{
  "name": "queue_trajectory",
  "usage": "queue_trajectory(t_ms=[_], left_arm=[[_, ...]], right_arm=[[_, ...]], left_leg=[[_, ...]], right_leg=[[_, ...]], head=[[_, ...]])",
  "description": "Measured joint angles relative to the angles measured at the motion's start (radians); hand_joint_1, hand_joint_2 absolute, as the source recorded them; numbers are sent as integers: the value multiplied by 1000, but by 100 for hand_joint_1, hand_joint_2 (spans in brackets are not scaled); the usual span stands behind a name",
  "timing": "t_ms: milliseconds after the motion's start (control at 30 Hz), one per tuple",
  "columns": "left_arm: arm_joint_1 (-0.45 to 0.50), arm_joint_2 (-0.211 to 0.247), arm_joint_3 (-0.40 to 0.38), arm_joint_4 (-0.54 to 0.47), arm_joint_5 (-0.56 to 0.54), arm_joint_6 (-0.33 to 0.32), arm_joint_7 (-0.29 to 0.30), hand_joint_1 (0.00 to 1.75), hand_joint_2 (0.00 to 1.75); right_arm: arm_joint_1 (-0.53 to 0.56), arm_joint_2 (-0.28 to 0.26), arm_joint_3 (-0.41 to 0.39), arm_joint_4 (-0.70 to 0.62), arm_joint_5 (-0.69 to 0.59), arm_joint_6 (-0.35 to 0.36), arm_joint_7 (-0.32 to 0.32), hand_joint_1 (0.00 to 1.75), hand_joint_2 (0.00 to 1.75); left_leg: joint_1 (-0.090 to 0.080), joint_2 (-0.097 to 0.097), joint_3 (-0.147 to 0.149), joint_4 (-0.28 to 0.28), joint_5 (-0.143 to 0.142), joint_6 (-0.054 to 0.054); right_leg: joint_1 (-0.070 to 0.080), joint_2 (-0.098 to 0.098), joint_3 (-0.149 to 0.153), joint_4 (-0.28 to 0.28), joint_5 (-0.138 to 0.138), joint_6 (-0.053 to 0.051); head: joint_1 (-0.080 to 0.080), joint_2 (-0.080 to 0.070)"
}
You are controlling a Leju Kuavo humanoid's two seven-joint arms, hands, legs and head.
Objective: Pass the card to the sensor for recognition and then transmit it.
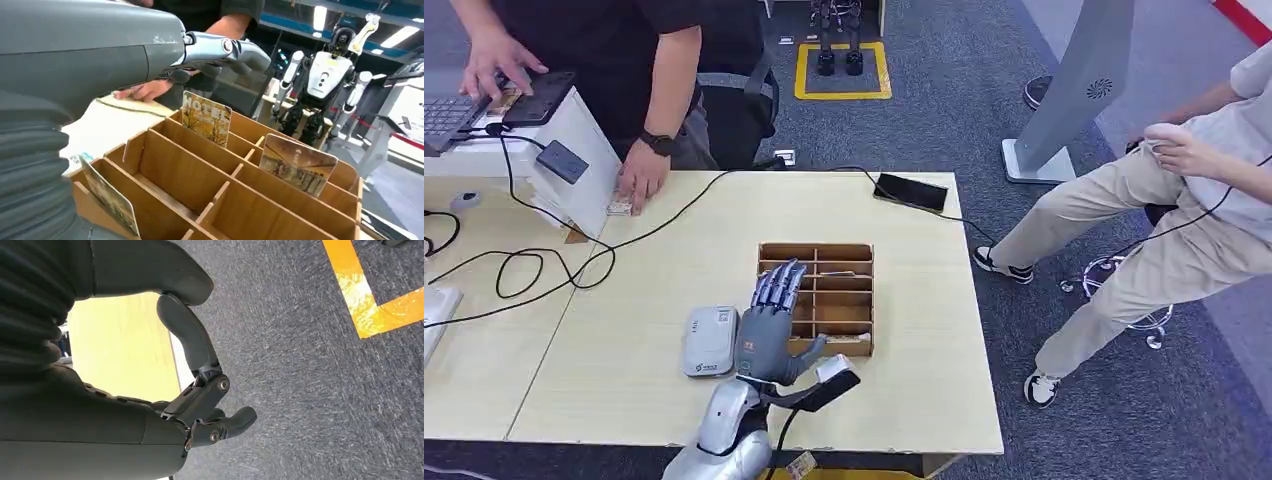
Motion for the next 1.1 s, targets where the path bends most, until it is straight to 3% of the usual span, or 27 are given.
queue_trajectory(t_ms=[367, 733, 867, 1100], left_arm=[[15, -30, 77, 0, -22, 0, -28, 0, 175], [36, -100, 227, -20, 3, 0, -56, 0, 175], [35, -101, 250, -21, 11, 0, -65, 0, 175], [38, -98, 269, -21, 90, 0, -143, 0, 175]], right_arm=[[0, 0, 0, 0, 8, -6, -1, 0, 175], [0, 0, -15, -2, 10, -18, 1, 0, 175], [0, 0, -16, -2, 14, -17, 1, 0, 175], [0, 0, -16, -2, 14, -17, 0, 0, 175]], left_leg=[[0, 0, 0, 0, 0, 0], [0, 0, 0, 0, 0, 0], [0, 0, 0, 0, 0, 0], [0, 0, 0, 0, 0, 0]], right_leg=[[0, 0, 0, 0, 0, 0], [0, 0, 0, 0, 0, 0], [0, 0, 0, 0, 0, 0], [0, 0, 0, 0, 0, 0]], head=[[0, 0], [0, 0], [0, 0], [0, 0]])
